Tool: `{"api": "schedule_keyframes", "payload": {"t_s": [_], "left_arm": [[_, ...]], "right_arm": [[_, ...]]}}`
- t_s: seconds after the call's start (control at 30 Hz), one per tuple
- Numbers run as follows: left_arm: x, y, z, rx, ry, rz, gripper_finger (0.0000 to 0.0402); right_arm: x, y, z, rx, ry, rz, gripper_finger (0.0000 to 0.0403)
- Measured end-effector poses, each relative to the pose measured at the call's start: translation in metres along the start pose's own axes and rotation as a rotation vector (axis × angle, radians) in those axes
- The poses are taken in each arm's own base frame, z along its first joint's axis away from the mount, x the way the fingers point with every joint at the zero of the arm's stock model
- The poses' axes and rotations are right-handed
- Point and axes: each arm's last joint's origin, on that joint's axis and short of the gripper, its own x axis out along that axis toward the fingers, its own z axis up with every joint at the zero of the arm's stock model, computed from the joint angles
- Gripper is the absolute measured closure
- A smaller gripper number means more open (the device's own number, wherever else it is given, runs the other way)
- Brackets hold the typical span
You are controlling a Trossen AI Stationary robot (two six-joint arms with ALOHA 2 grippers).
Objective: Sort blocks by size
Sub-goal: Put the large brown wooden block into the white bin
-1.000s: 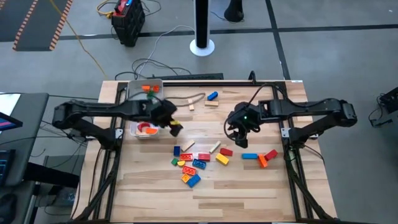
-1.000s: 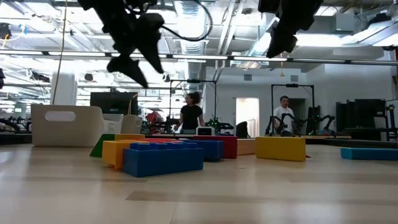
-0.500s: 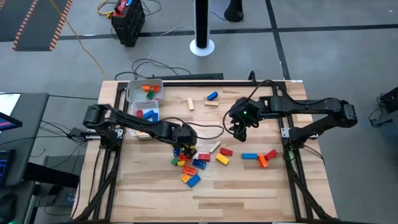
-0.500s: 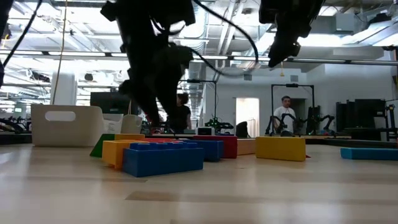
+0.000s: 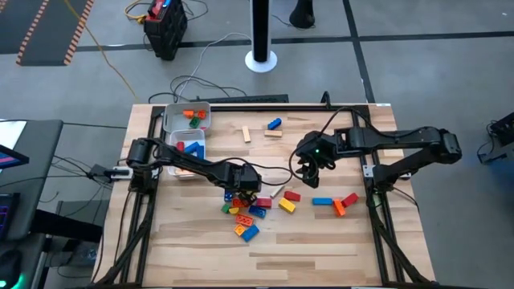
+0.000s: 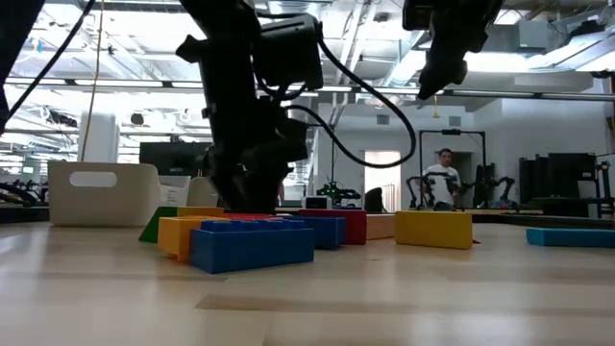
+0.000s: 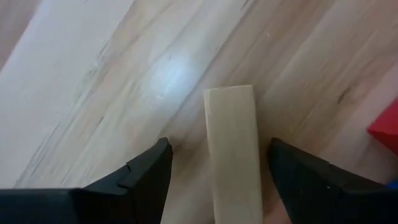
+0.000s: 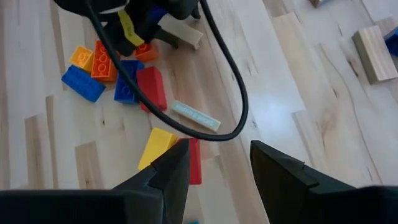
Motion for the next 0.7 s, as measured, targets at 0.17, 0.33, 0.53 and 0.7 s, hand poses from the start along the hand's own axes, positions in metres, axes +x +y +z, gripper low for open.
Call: {"api": "schedule_keyframes", "payload": {"t_s": [0.17,0.33,0.53,0.7], "left_arm": [[0.003,-0.001,0.0,0.015,0.003,-0.003,0.0193],[0.004,-0.002,0.002,0.007,0.01,-0.037,0.0295],[0.002,0.01,0.009,-0.019,0.034,-0.065,0.0306],[-0.011,0.033,0.022,-0.026,0.021,-0.043,0.0307]], "right_arm": [[0.0,0.0,0.0,0.001,0.0,0.0,0.0209],[0.0,0.0,0.0,0.016,0.0,0.0,0.0209],[0.0,0.0,0.0,0.019,-0.001,-0.001,0.0209],[0.0,0.0,0.0,0.023,-0.002,-0.001,0.0209]]}}
